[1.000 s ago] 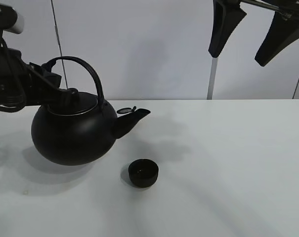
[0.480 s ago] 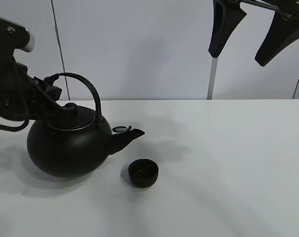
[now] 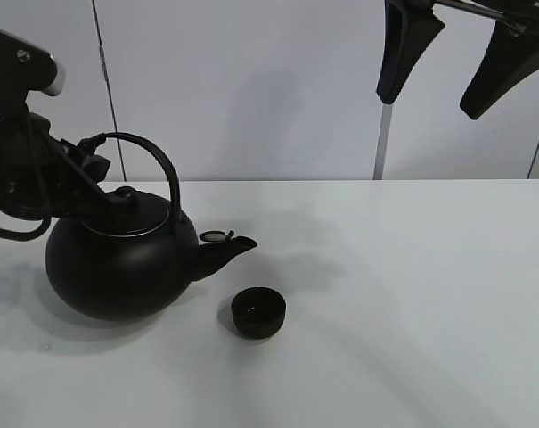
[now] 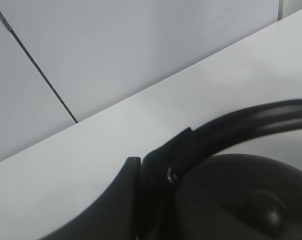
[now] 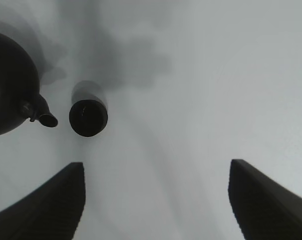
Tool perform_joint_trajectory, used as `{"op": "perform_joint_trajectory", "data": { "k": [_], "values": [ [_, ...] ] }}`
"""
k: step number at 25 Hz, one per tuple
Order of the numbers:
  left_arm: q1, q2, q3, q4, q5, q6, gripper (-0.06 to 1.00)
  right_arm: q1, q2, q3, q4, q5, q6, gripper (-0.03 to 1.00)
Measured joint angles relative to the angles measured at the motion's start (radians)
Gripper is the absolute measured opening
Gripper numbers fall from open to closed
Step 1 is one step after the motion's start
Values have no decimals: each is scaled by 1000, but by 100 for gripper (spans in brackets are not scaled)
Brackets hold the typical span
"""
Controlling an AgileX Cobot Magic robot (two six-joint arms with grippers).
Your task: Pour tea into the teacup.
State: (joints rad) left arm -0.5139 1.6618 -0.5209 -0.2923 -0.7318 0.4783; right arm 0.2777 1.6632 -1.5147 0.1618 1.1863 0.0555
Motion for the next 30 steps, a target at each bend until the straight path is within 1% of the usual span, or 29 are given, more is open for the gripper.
{"op": "perform_joint_trajectory", "data": {
  "k": [4, 8, 12, 14, 20, 23, 26, 30],
  "values": [
    [0, 0, 0, -34, 0, 25, 10, 0, 0, 0, 0, 0, 0, 55],
    [0, 0, 0, -49, 0, 41, 10, 0, 0, 0, 0, 0, 0, 55],
    [-4, 0, 0, -97, 4, 30, 10, 0, 0, 0, 0, 0, 0, 55],
    [-18, 0, 0, -126, 5, 14, 10, 0, 0, 0, 0, 0, 0, 55],
    [-71, 0, 0, -218, 6, 7, 10, 0, 0, 0, 0, 0, 0, 55],
    [-74, 0, 0, -212, 2, 37, 10, 0, 0, 0, 0, 0, 0, 55],
    [-74, 0, 0, -174, -1, 80, 10, 0, 0, 0, 0, 0, 0, 55],
    [-74, 0, 0, -166, -2, 137, 10, 0, 0, 0, 0, 0, 0, 55]
  ]
}}
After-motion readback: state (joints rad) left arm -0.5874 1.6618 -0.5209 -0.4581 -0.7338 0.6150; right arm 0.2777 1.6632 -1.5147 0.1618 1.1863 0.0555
